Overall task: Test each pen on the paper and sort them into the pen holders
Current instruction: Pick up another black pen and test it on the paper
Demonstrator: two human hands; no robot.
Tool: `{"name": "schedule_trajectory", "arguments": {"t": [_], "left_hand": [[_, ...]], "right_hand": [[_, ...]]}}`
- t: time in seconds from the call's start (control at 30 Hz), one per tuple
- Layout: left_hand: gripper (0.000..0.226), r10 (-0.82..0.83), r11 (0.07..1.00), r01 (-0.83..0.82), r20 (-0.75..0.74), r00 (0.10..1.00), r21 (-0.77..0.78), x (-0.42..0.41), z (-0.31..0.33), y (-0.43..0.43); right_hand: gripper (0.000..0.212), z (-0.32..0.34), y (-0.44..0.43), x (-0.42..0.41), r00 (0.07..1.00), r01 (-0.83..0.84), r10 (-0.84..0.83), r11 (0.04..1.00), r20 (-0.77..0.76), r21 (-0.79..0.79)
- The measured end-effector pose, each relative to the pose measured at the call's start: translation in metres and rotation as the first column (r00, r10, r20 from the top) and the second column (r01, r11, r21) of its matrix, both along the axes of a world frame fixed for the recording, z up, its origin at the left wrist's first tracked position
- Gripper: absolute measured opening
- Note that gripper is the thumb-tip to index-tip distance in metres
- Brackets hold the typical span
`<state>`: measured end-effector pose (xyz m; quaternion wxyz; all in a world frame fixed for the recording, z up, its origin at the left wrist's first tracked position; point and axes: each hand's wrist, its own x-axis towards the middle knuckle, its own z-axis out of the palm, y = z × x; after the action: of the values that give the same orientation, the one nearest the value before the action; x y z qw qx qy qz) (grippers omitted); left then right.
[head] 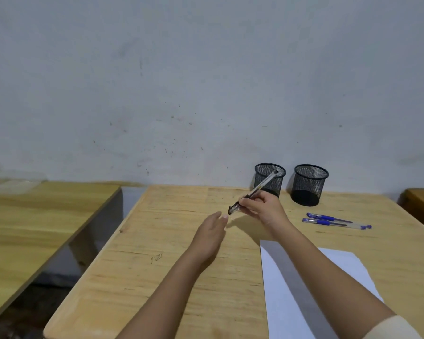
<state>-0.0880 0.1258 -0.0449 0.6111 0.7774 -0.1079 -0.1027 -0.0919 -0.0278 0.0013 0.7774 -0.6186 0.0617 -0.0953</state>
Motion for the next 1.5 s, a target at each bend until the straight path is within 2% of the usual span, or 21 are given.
{"name": "schedule_trajectory", "arguments": {"t": [0.1,0.23,0.4,0.67,0.73,0.8,0.87,0.93,0.97,1.03,1.13,1.2,1.4,1.5], "left_hand": [[0.020,0.020,0.970,0.000,0.080,0.997,-0.243,-0.015,0.016,-0.013],[0.009,0.081,0.918,-0.031,0.111,0.991,-0.395,-0.022,0.027,-0.018],[0.011,0.006,0.923,0.076,0.213,0.977,-0.377,-0.028,0.042,-0.020],[0.015,-0.049,0.983,0.105,0.337,0.940,-0.149,-0.034,0.064,-0.023],[0.014,0.010,0.986,0.045,0.326,0.945,-0.159,-0.030,0.063,-0.013],[0.009,0.179,0.956,-0.112,0.238,0.955,-0.270,-0.014,0.057,0.019],[0.016,0.309,0.917,-0.252,0.154,0.938,-0.309,-0.001,0.047,0.062],[0.014,0.312,0.938,-0.278,0.150,0.938,-0.208,0.005,0.037,0.081],[0.009,0.276,0.956,-0.252,0.169,0.946,-0.152,0.005,0.032,0.077],[0.007,0.186,0.982,-0.177,0.203,0.961,-0.062,0.000,0.026,0.054],[0.008,0.148,0.988,-0.138,0.161,0.976,-0.072,-0.007,0.014,0.016],[0.008,0.120,0.992,-0.113,0.172,0.978,-0.049,-0.004,0.005,0.000],[0.019,0.000,0.975,-0.071,0.322,0.947,0.210,0.014,-0.010,-0.019],[0.019,-0.046,0.955,-0.077,0.398,0.916,0.288,0.019,-0.015,-0.023]], "right_hand": [[0.018,0.009,-0.005,-0.018,0.998,0.009,-0.012,0.999,0.059,0.047],[0.019,0.018,-0.014,-0.041,0.993,0.010,-0.007,1.000,0.121,-0.027],[0.017,0.025,-0.024,-0.062,0.990,-0.015,0.030,0.994,0.138,-0.105],[0.014,0.038,-0.031,-0.072,0.994,0.008,0.003,0.995,0.109,-0.103],[0.011,0.036,-0.040,-0.071,0.994,0.070,-0.058,0.989,0.093,-0.132],[0.012,0.039,-0.072,-0.076,0.961,0.277,-0.268,0.940,0.073,-0.200],[0.024,0.046,-0.115,-0.086,0.926,0.374,-0.365,0.924,0.097,-0.085],[0.020,0.048,-0.139,-0.093,0.930,0.333,-0.345,0.937,0.131,0.103],[0.015,0.046,-0.138,-0.092,0.935,0.312,-0.327,0.942,0.135,0.120],[0.015,0.035,-0.123,-0.085,0.941,0.318,-0.321,0.947,0.111,0.042],[0.020,0.007,-0.101,-0.073,0.941,0.338,-0.337,0.934,0.032,-0.114],[0.019,-0.009,-0.095,-0.067,0.944,0.324,-0.328,0.939,-0.015,-0.115],[0.010,-0.023,-0.084,-0.056,0.959,0.283,-0.283,0.959,0.001,-0.005],[0.013,-0.027,-0.080,-0.054,0.960,0.280,-0.282,0.955,-0.005,-0.097]]}}
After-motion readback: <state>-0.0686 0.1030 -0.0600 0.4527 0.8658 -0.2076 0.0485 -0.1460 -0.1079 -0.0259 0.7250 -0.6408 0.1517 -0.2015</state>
